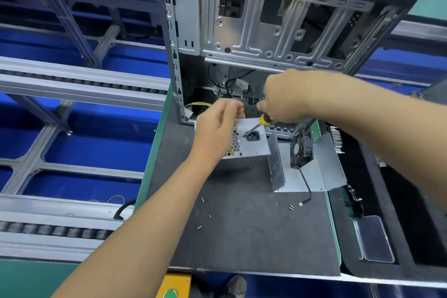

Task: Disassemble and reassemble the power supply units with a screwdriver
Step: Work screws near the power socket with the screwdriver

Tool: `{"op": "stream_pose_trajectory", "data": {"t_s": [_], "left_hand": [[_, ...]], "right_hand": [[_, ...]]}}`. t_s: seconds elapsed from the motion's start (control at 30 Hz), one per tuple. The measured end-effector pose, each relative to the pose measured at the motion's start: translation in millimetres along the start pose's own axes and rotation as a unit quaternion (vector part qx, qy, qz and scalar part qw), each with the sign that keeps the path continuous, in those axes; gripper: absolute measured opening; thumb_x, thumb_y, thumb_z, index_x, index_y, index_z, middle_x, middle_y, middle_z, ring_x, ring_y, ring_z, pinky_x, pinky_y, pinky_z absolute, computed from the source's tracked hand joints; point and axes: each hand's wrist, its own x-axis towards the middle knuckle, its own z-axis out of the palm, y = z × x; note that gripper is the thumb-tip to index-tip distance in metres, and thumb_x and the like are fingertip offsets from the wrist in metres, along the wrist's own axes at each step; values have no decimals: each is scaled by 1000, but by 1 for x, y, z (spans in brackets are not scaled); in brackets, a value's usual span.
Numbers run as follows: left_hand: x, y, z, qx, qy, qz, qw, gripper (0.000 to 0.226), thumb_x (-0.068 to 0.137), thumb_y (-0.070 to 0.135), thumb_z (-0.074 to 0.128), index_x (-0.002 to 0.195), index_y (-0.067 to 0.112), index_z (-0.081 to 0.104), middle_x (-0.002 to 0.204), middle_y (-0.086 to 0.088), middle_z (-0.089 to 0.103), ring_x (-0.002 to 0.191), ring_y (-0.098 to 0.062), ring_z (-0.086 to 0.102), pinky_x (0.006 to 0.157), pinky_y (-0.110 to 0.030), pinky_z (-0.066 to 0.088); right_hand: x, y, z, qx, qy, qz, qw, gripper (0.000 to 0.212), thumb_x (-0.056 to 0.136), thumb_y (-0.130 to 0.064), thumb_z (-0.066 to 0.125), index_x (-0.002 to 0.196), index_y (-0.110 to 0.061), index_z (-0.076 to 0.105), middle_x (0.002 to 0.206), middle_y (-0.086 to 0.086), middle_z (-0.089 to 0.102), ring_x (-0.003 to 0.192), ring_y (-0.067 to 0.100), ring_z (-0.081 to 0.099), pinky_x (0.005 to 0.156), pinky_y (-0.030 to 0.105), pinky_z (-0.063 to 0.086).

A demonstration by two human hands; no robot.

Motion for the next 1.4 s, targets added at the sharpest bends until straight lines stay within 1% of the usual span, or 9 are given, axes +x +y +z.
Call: {"op": "stream_pose_trajectory", "data": {"t_s": [0.07, 0.2, 0.3, 0.53, 0.7, 0.9, 1.0, 1.2, 1.4], "left_hand": [[0, 1, -13, 155, -17, 114, 981, 27, 95, 39, 54, 105, 21, 70, 97, 17, 66, 100, -9, 61, 87, -26, 50], [-2, -3, -33, 418, -241, 86, 872, 98, 64, 78, 68, 142, 21, 51, 135, 7, 52, 125, -22, 42, 107, -37, 34], [-7, -1, -34, 502, -270, 76, 818, 126, 54, 84, 66, 154, 15, 30, 138, -1, 43, 127, -27, 38, 109, -39, 28], [-33, 13, -20, 582, -264, 74, 766, 95, 54, 77, 74, 128, 24, 45, 120, 6, 52, 114, -22, 46, 89, -39, 30], [-78, 9, -21, 601, -238, 154, 747, 68, 58, 57, 88, 102, 19, 54, 99, 3, 56, 92, -24, 53, 71, -35, 25], [-98, -16, -13, 606, -191, 204, 745, 62, 50, 38, 97, 89, 15, 55, 81, 0, 53, 71, -25, 48, 64, -35, 23], [-105, -33, -8, 621, -183, 205, 734, 62, 55, 31, 95, 93, 16, 49, 83, -2, 52, 72, -27, 47, 63, -37, 25], [-121, -56, -3, 630, -177, 192, 732, 47, 48, 2, 90, 80, 15, 57, 76, -3, 48, 65, -28, 45, 61, -35, 26], [-120, -56, -8, 550, -157, 204, 794, 48, 65, 35, 92, 97, 12, 65, 86, -4, 60, 77, -28, 53, 61, -38, 42]], "right_hand": [[-4, 3, 10, 20, 33, 2, 999, 31, 97, -25, 53, 67, -17, 53, 61, -2, 42, 51, 12, 36, 50, 29, 34], [-15, 2, 14, 66, -15, 63, 996, 35, 105, -14, 32, 128, -11, 58, 73, 2, 36, 56, 15, 34, 44, 26, 24], [-23, 22, 17, 155, 0, 98, 983, 36, 105, -25, 38, 116, -1, 62, 69, 1, 42, 57, 12, 36, 46, 25, 27], [-62, 73, 76, 430, 178, 184, 866, 67, 94, -62, 47, 75, 2, 54, 57, 5, 37, 45, 13, 32, 56, 28, 25], [-75, 52, 151, 622, 186, 183, 738, 48, 95, -54, 52, 71, -15, 67, 62, 1, 41, 59, 17, 33, 59, 32, 27], [-108, 30, 239, 671, 174, 196, 694, 21, 98, -39, 52, 84, -34, 67, 68, -13, 60, 65, 9, 51, 62, 26, 40], [-129, 26, 281, 663, 140, 187, 711, 18, 97, -20, 58, 105, -34, 66, 93, -9, 71, 98, 19, 62, 88, 32, 47], [-145, 23, 329, 519, 125, 176, 827, 36, 88, -3, 68, 101, -37, 67, 104, -15, 62, 105, 20, 47, 88, 16, 34], [-141, 18, 346, 354, 172, 215, 894, 41, 68, -15, 90, 102, -29, 73, 117, -7, 58, 100, 24, 46, 81, 39, 35]]}}
